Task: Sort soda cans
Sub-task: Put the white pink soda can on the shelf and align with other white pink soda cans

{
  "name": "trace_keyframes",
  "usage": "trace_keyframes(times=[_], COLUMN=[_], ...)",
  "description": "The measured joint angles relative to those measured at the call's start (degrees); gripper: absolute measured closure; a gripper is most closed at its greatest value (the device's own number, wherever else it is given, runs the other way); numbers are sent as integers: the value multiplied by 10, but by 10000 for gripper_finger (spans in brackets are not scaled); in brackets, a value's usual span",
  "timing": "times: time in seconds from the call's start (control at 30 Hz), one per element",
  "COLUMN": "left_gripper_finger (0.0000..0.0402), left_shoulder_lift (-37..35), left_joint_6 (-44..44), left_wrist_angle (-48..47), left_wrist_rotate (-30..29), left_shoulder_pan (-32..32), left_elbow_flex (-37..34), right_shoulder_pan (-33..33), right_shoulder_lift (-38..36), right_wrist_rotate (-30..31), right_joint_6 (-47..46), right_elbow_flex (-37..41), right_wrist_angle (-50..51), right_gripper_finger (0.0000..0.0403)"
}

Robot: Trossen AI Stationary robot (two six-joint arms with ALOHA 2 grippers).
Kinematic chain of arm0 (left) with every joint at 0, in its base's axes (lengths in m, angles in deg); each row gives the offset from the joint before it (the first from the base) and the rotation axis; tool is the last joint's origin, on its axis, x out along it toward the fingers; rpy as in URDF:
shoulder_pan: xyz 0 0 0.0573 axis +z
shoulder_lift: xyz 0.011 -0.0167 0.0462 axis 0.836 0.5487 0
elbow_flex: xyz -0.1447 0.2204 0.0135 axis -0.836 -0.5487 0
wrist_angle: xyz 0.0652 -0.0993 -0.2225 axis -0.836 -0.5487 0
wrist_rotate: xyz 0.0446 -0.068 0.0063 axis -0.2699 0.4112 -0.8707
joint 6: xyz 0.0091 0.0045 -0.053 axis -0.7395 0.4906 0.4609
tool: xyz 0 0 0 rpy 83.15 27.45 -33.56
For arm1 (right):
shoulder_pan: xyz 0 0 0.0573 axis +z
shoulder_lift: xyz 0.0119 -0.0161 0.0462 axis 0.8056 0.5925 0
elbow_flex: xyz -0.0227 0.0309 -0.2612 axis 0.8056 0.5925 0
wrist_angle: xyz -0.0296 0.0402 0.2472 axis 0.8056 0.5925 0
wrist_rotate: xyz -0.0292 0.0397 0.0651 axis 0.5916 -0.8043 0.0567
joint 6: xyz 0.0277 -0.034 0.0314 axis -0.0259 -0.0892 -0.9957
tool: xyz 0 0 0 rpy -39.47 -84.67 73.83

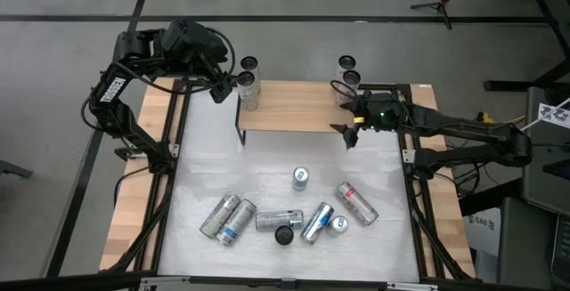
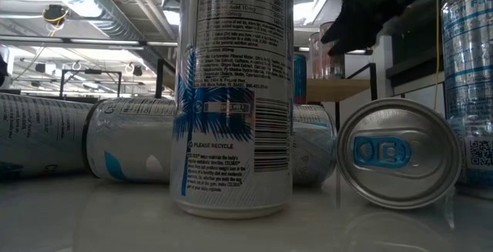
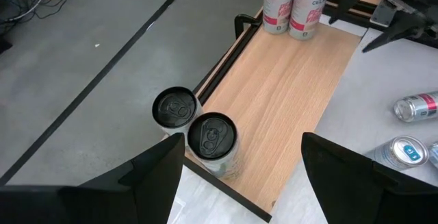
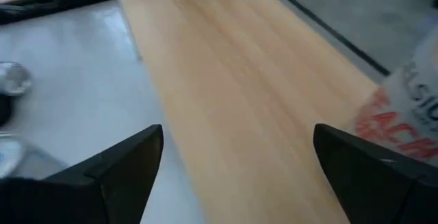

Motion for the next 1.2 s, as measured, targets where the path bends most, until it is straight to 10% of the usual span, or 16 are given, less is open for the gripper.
trace_keyframes(times=[0.33, 1.2], left_gripper_finger=[117, 117], left_shoulder_lift=[0, 0], left_joint_6=[0, -3], left_wrist_angle=[0, 0], left_wrist_rotate=[0, 0], left_shoulder_pan=[0, -64], left_elbow_flex=[0, 0], right_shoulder_pan=[58, 492], right_shoulder_lift=[-41, -42], right_wrist_rotate=[-99, 21], right_joint_6=[-69, -492], right_elbow_flex=[-41, -85], right_wrist_angle=[7, 245], right_gripper_finger=[29, 29])
